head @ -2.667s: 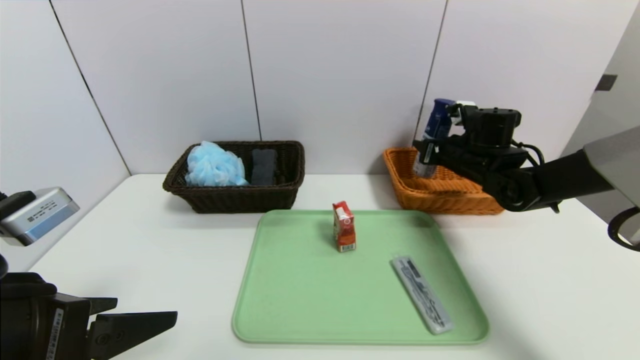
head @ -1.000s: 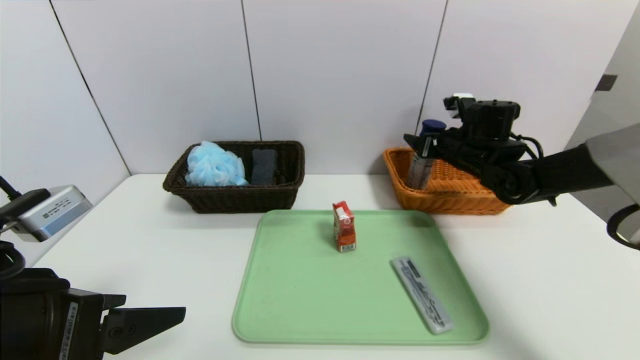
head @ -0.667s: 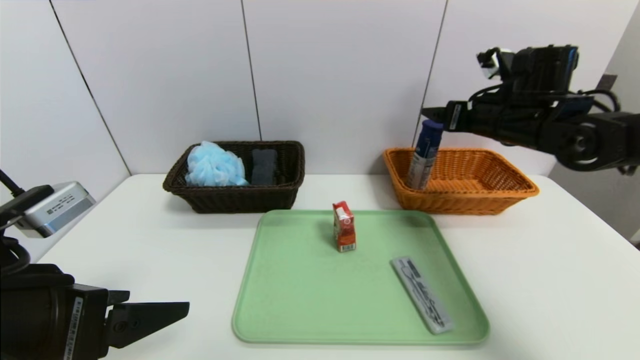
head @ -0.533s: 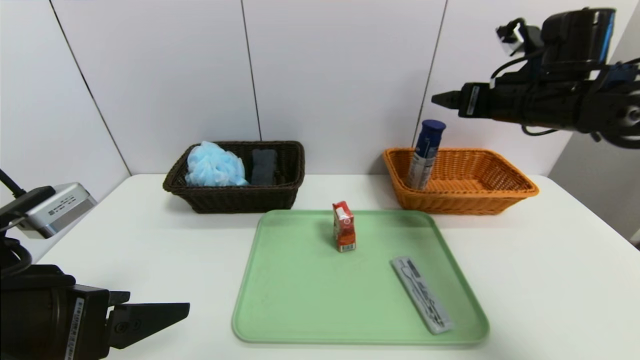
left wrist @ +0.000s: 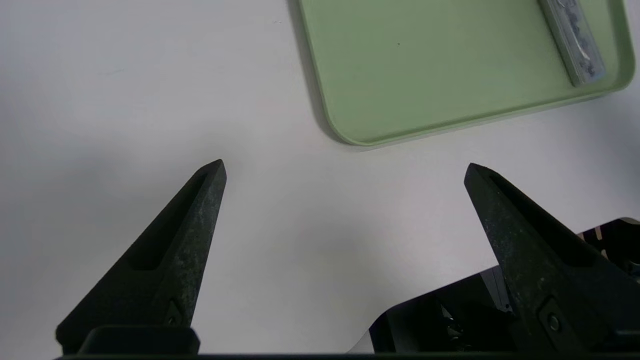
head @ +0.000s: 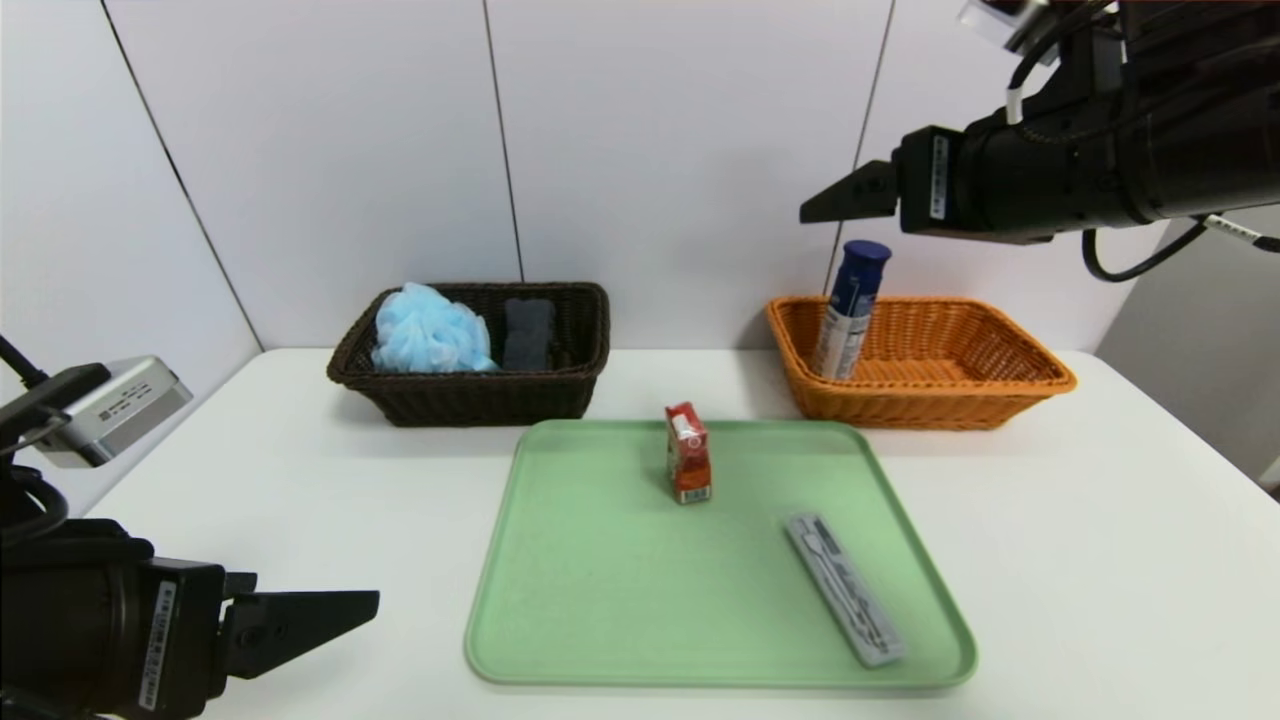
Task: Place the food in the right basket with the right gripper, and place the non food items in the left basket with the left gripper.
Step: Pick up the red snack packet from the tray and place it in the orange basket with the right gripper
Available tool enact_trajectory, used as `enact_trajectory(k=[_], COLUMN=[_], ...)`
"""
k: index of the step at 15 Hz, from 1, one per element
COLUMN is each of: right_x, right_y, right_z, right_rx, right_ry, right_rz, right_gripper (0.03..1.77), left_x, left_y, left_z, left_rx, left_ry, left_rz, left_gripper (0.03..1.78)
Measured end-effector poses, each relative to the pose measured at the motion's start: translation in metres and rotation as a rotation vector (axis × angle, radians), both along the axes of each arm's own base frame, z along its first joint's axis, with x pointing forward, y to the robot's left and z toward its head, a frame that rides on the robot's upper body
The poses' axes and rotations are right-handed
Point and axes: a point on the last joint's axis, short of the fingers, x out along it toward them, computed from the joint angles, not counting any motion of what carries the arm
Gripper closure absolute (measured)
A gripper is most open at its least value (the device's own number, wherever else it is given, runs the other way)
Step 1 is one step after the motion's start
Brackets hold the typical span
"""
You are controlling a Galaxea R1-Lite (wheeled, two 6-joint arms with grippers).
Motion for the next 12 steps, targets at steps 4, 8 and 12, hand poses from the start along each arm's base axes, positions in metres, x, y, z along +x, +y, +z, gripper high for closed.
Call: enact_trajectory(k=[4, 8, 12], right_x=[0.0, 0.007, 0.024], right_y=[0.04, 0.075, 0.106], right_z=[-0.022, -0.048, -0.082], right_rx=[-0.063, -0.142, -0.227], right_ry=[0.158, 0.299, 0.33], right_rz=[0.051, 0.046, 0.011], right_gripper=[0.11, 0.11, 0.11], left_x=[0.011, 0.019, 0.023], left_y=[-0.005, -0.011, -0.013], left_z=[0.009, 0.011, 0.009], left_rx=[0.025, 0.033, 0.043], left_ry=[-0.032, -0.024, -0.01], left_rz=[0.054, 0.054, 0.052], left_gripper=[0.12, 0.12, 0.12])
